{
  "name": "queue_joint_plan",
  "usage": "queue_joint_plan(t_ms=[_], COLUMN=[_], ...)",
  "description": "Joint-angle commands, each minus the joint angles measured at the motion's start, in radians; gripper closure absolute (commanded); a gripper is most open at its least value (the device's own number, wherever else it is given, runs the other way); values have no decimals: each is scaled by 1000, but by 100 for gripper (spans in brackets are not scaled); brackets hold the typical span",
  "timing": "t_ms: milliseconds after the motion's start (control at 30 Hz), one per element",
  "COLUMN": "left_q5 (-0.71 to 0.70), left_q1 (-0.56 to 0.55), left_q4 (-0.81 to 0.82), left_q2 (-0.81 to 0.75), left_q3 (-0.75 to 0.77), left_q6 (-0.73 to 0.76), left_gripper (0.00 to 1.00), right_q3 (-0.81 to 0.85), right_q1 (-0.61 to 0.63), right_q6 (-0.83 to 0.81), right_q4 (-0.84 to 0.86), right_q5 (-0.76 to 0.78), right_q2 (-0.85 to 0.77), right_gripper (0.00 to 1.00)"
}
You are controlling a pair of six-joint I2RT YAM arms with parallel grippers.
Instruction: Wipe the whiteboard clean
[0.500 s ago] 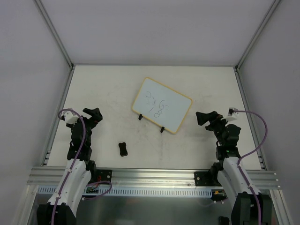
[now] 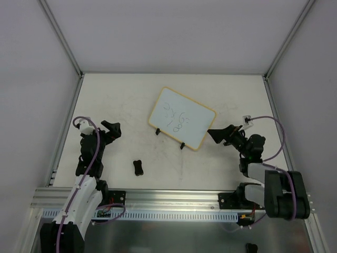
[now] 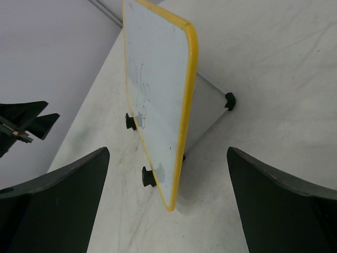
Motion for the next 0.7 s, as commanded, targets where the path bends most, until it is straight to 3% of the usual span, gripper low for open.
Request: queue_joint_plan(t_ms=[0, 100, 367, 433, 667], left_q5=[84, 71, 60, -1, 0], left_q1=[7, 5, 7, 7, 7], left_q4=[16, 4, 4, -28, -62], left_q2=[19, 28, 55, 77, 120], left_q3=[52, 58, 62, 70, 99], left_q6=[11, 12, -10, -47, -68], left_gripper=[1, 1, 1, 1, 1], right_q3=[42, 59, 112, 131, 200], right_q1=[7, 7, 68, 79, 105], right_q6=[97, 115, 74, 68, 66], right_q4=[364, 444, 441, 443, 443], right_q5=[-114, -109, -109, -101, -108], right_q2=[137, 234, 297, 324, 410], right_gripper=[1, 1, 1, 1, 22])
